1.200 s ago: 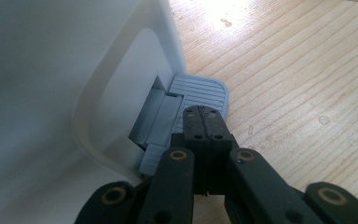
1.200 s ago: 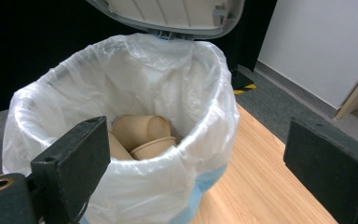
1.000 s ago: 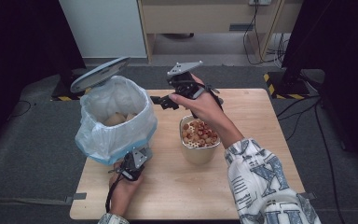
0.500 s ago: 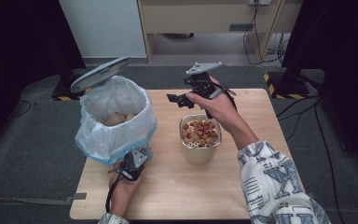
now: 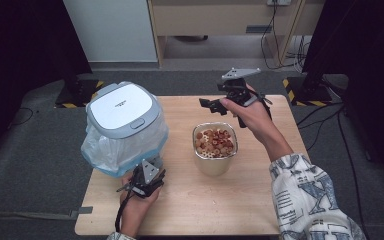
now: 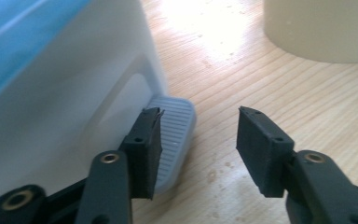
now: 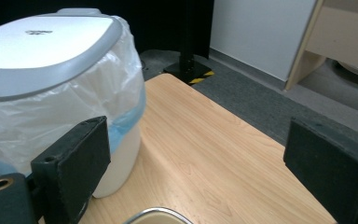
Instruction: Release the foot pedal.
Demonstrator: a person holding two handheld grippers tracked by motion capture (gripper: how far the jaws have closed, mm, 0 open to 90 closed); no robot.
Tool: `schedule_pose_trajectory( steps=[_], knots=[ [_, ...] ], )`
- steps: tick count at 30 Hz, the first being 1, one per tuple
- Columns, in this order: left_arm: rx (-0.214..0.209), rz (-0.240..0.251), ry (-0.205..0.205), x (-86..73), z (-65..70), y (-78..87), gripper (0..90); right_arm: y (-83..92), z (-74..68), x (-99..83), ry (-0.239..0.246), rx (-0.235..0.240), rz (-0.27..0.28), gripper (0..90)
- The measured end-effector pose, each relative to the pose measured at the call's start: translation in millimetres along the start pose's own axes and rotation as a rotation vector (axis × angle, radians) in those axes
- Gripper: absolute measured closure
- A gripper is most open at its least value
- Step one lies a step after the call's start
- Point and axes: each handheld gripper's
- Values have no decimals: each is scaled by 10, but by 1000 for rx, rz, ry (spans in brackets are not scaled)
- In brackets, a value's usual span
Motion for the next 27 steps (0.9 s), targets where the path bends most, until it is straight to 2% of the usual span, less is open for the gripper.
schedule_pose_trajectory(
  steps=[10, 17, 27],
  knots=[
    [-47, -19, 21, 11, 11, -13, 344, 82, 129, -109, -44, -62, -5, 72],
    [-84, -17, 18, 18, 40, -22, 300, 188, 245, -247, -106, -151, 3, 69],
    [-93, -23, -13, 21, 68, -21, 278, 389, 368, -587, -157, -272, 37, 65]
  ],
)
Point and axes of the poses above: each handheld gripper's, and its own axes: y roughly backward along the jaws, x roughly out of its top, z roughly to its right, and after that the axes turned 11 degrees about -z, right-handed
